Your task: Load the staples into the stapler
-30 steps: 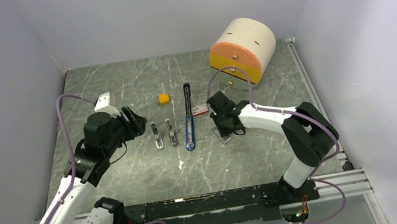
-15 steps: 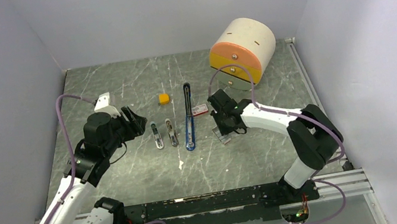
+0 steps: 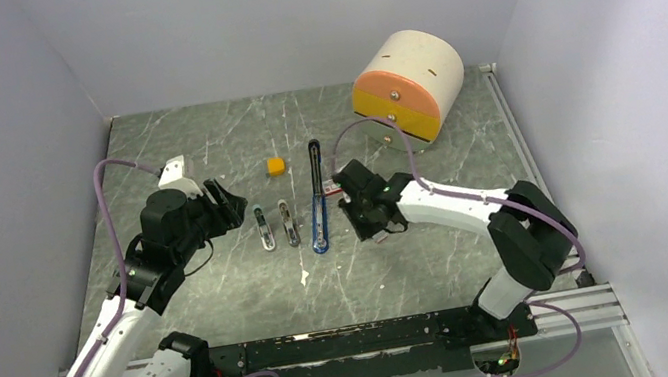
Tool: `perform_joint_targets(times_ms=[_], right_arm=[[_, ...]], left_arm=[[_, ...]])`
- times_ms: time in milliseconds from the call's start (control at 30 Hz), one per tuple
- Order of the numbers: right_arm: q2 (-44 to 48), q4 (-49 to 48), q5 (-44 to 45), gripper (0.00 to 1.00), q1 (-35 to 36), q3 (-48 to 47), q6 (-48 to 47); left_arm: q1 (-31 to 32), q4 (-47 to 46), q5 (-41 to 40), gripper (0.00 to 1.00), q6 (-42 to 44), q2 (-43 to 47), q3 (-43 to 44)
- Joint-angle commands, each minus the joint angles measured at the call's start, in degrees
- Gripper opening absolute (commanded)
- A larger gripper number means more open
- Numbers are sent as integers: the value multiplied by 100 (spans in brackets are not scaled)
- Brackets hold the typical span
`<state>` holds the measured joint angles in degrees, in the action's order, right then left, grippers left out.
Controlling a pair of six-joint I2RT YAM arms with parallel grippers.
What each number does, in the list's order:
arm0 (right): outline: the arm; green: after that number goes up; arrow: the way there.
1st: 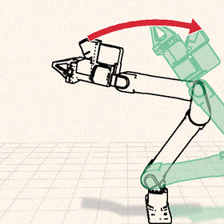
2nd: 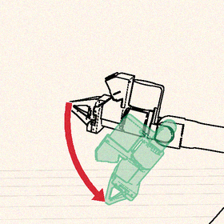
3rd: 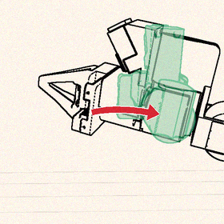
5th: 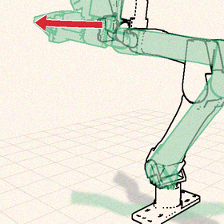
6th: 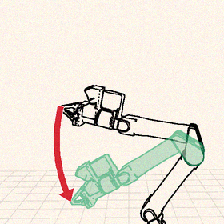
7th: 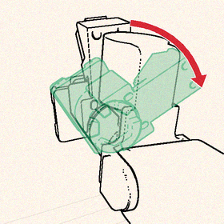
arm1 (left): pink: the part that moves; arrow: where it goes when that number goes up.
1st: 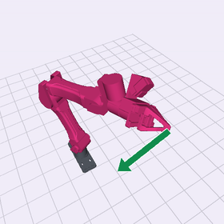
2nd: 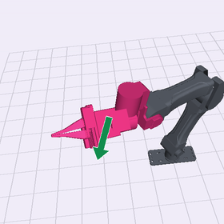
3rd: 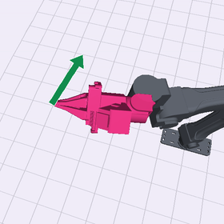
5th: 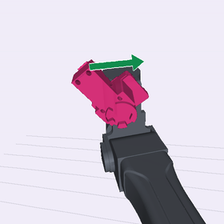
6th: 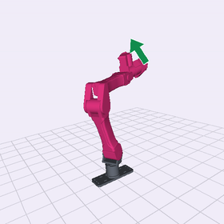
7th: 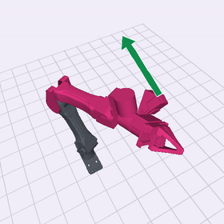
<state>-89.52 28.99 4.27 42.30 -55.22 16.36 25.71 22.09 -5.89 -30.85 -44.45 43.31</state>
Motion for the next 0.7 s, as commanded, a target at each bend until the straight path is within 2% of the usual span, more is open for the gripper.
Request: perform_joint_targets(times_ms=[0, 233, 433, 533, 667], right_arm=[[-125, 256, -98, 25, 561, -217, -148], [-613, 387, -263, 26, 1354, -386, -521], [-797, 371, -313, 28, 1537, -462, -607], [-865, 422, -244, 31, 1562, -524, -587], [-725, 410, -28, 43, 1568, -605, -227]], left_arm=[[13, -161, -88, 63, 18, 68, -42], [8, -168, -82, 63, 18, 59, -42], [13, -161, -88, 63, 23, 54, -33], [12, -153, -85, 63, 27, 54, -27], [13, -144, -92, 63, 37, 67, -17]])
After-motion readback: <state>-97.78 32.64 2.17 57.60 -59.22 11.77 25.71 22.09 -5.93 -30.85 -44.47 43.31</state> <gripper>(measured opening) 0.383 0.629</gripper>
